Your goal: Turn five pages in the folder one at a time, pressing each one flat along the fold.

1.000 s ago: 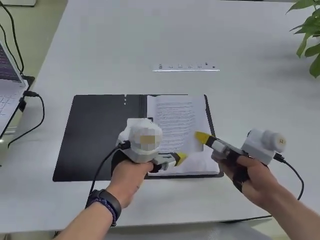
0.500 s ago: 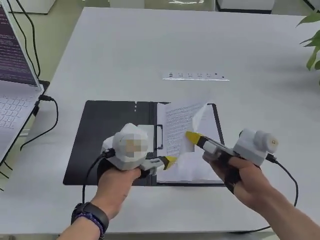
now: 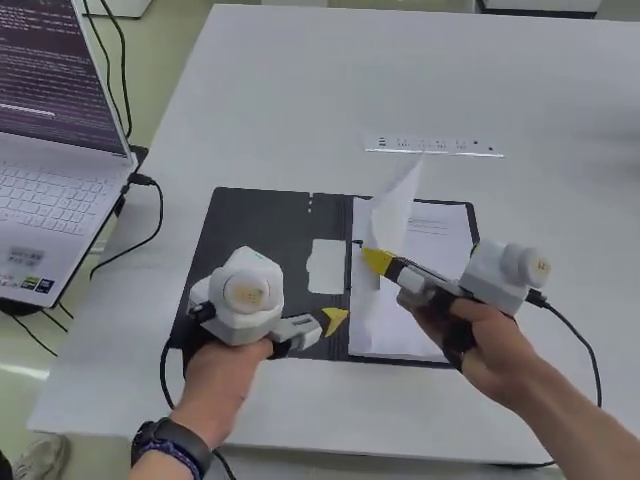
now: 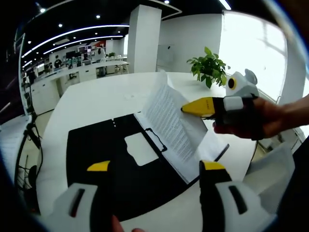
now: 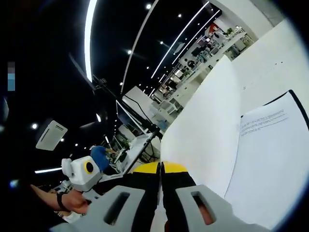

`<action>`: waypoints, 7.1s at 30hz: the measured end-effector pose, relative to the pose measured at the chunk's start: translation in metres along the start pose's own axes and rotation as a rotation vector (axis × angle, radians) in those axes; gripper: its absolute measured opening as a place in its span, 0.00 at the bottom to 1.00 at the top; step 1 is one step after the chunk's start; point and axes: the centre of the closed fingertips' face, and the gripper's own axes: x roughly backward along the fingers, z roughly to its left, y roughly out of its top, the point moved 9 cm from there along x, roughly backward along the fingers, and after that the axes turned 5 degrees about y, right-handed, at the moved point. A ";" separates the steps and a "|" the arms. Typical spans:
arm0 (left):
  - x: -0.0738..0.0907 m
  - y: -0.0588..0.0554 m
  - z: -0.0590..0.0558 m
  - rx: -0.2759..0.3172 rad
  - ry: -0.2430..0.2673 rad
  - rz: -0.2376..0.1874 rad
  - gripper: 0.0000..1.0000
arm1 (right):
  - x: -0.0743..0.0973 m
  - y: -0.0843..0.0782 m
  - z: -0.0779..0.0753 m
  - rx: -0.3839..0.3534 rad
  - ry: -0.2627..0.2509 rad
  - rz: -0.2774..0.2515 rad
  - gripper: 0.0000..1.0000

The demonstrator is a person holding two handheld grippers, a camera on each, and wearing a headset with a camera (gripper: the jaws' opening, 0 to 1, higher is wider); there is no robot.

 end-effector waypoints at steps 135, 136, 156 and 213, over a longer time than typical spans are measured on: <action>-0.010 -0.072 0.049 0.166 0.066 0.058 0.06 | -0.006 -0.077 -0.016 -0.080 -0.125 0.166 0.42; -0.013 -0.074 0.050 0.172 0.071 0.065 0.04 | -0.006 -0.078 -0.016 -0.081 -0.126 0.168 0.42; -0.027 -0.091 0.050 0.154 0.127 0.205 0.00 | -0.003 -0.082 -0.025 -0.051 -0.121 0.227 0.36; -0.028 -0.089 0.052 0.130 0.116 0.227 0.00 | -0.045 -0.010 -0.128 0.038 -0.286 0.117 0.00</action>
